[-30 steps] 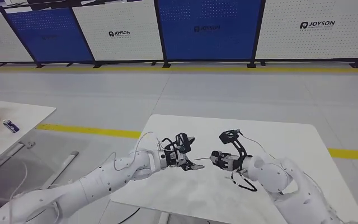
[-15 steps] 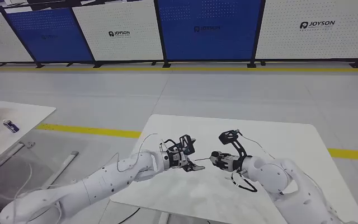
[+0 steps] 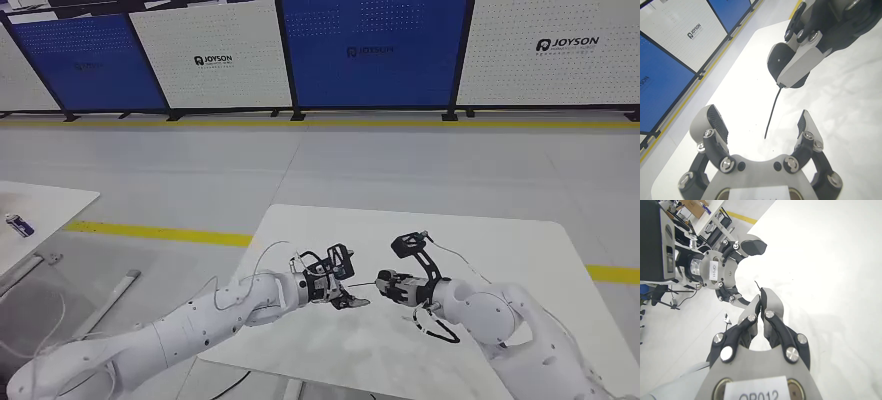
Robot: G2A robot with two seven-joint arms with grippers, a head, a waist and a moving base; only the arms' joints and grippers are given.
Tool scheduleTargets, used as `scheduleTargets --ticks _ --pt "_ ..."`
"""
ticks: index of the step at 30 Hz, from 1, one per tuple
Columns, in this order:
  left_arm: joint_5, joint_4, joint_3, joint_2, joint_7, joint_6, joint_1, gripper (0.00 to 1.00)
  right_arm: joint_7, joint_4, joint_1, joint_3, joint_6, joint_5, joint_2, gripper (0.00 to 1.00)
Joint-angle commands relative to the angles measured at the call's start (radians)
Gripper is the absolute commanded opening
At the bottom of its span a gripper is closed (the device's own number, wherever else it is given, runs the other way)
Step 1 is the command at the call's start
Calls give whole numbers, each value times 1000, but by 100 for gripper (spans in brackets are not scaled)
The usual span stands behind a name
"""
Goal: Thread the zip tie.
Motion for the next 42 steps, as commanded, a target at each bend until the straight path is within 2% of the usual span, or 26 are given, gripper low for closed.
scheduleTargets --ticks 1,2,6,7,13,23,30,40,41,42 --pt "-1 3 -6 -3 0 -28 4 42 0 0 0 0 0 0 0 0" --pt "-1 5 -9 -3 -3 -45 4 40 0 0 0 0 0 0 0 0" --pt "-14 -19 8 -2 -16 -46 4 34 0 0 0 0 0 0 0 0" --pt "-22 -23 13 0 -14 -46 1 36 0 0 0 0 0 0 0 0" --pt "-64 -35 57 18 13 -46 -30 29 0 0 0 0 0 0 0 0" --pt "-96 -33 111 39 44 -46 -76 29 0 0 0 0 0 0 0 0" --pt "-111 -24 134 44 51 -46 -97 0 0 0 0 0 0 0 0 0" --pt "-122 -10 155 38 51 -46 -116 0 0 0 0 0 0 0 0 0" --pt "-123 -9 157 38 52 -46 -117 18 0 0 0 0 0 0 0 0" --pt "-123 -8 158 37 53 -46 -119 46 0 0 0 0 0 0 0 0"
